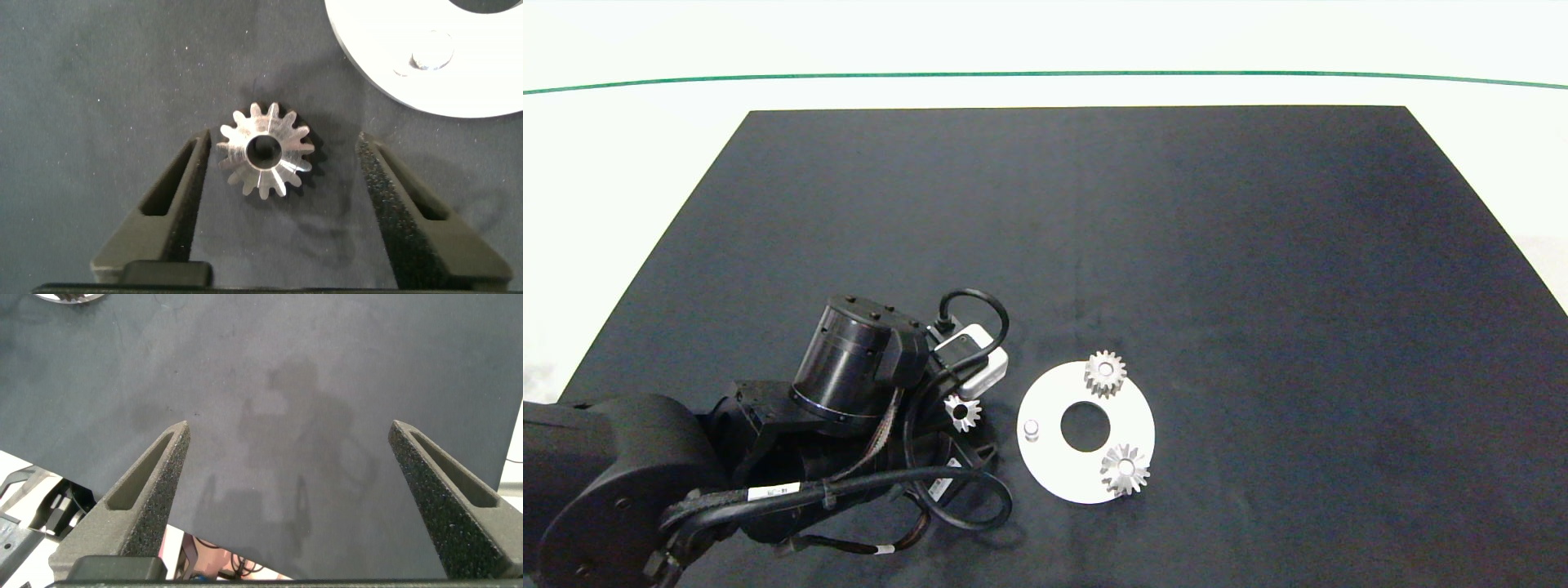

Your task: Install three planetary gears onto the carrier pins

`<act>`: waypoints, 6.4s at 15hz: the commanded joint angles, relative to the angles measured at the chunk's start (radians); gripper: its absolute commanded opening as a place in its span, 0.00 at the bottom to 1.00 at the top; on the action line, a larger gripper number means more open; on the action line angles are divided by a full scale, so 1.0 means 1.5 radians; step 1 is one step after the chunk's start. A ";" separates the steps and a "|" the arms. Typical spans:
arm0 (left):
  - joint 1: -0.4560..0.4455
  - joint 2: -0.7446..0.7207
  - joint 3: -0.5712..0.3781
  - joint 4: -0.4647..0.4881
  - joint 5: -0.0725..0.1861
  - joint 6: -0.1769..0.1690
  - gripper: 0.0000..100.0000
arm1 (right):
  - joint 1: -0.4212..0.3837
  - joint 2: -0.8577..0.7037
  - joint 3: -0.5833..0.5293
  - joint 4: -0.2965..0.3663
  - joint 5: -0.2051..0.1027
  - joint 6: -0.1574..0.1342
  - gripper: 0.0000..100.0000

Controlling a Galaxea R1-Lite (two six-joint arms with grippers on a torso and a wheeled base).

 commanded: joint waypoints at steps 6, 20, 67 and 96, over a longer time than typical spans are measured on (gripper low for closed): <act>0.002 0.012 -0.002 -0.015 -0.008 0.003 0.53 | 0.000 0.000 0.004 0.001 -0.002 -0.001 1.00; 0.002 0.017 -0.001 -0.024 -0.008 0.010 0.26 | 0.000 -0.005 0.007 0.001 -0.001 -0.004 1.00; -0.159 -0.036 -0.088 0.091 0.022 -0.002 0.00 | 0.000 -0.021 0.008 0.000 -0.001 -0.028 1.00; -0.158 0.032 -0.157 0.139 0.041 0.020 0.00 | 0.000 -0.038 0.014 0.003 -0.001 -0.035 1.00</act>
